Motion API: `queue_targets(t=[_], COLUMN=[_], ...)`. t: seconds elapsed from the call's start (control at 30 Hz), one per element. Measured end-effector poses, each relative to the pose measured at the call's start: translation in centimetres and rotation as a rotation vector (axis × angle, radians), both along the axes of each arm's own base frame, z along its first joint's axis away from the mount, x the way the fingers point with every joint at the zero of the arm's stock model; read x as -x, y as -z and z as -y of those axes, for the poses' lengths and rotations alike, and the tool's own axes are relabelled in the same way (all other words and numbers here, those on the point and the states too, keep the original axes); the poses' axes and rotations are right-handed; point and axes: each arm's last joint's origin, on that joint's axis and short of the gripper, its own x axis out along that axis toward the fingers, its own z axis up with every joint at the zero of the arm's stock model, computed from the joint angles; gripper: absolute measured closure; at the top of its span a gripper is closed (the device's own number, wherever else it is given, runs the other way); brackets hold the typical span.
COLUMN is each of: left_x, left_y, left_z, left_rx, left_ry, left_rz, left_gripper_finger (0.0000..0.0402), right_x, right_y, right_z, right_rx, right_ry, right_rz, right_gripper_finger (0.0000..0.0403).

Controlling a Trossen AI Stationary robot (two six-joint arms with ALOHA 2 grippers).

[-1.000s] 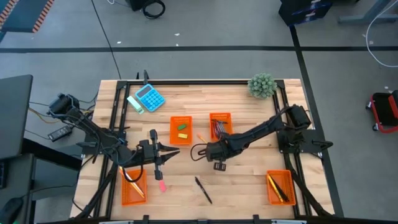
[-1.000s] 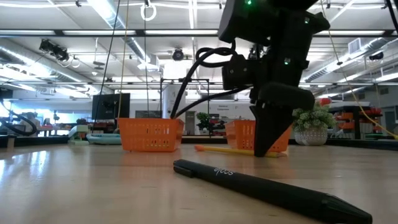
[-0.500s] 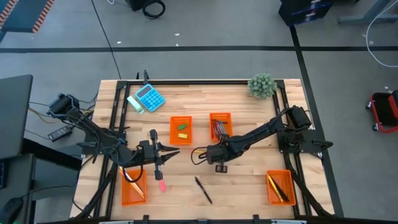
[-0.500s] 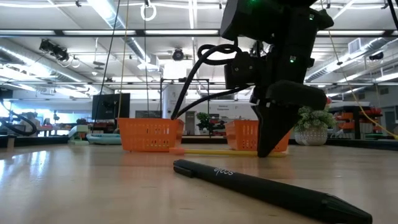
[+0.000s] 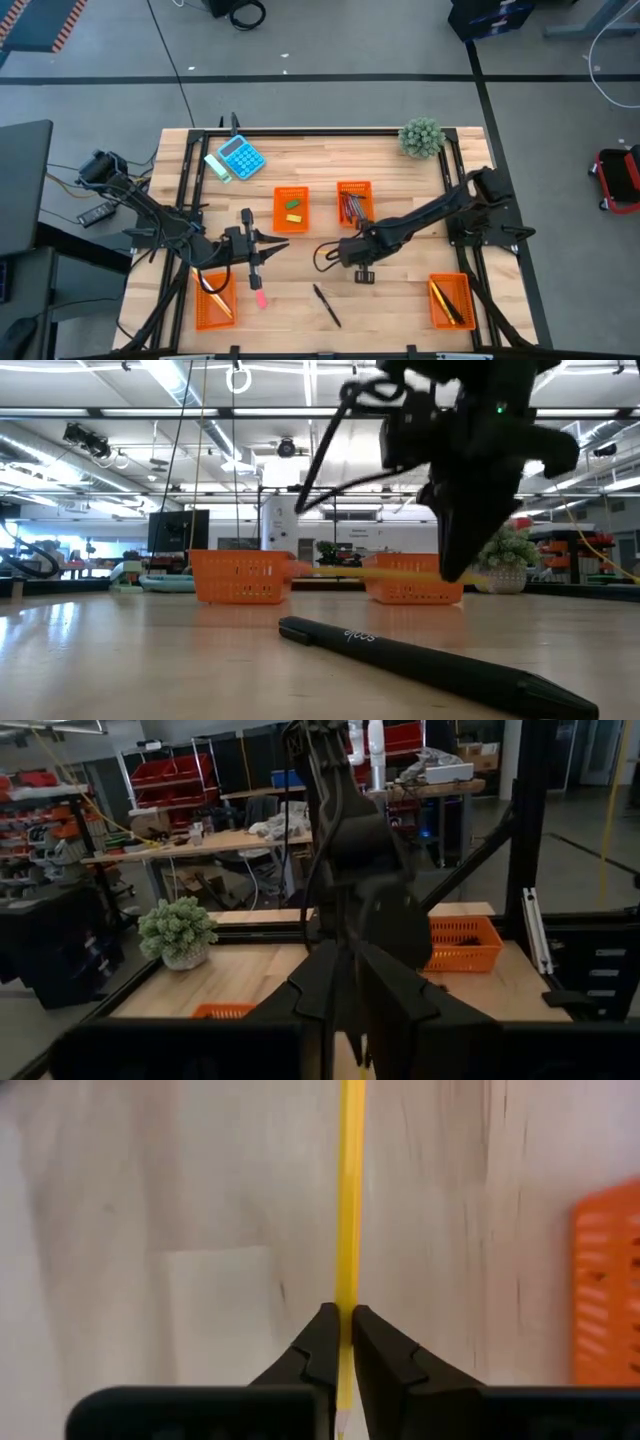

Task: Sort crayons/erasers/pens/pencils in bins
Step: Put the yellow pencil into the bottom left orange bin

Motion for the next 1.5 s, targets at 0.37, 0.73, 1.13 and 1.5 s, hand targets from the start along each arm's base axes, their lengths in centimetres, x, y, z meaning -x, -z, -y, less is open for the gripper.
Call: queue_targets(t=[0.37,0.73,1.13,1.5], left_x=[0.0,0.0,-2.6,-4.7], left_y=[0.0,0.2,1.2,1.7], left_z=[0.0,0.0,-2.1,-3.9], left_rx=[-0.057,-0.152,-0.102,-0.034], left_ry=[0.007,0.006,-0.005,0.071], left_rz=[-0.016,-0.051,-0.049,0.017], left_gripper_finger=[0.0347,0.0341,0.0316,0.0223], right_x=[2.1,6.1,7.9,8.8], right_y=[-6.0,-12.8,-15.4,-16.4], right_z=[-1.3,0.8,-0.1,-0.9], right_rx=[0.005,0.108,0.133,0.126], right_ry=[-0.063,0.020,-0.058,-0.132], right_rz=[0.206,0.420,0.563,0.618], right_gripper_finger=[0.0372,0.0372,0.0372,0.0372])
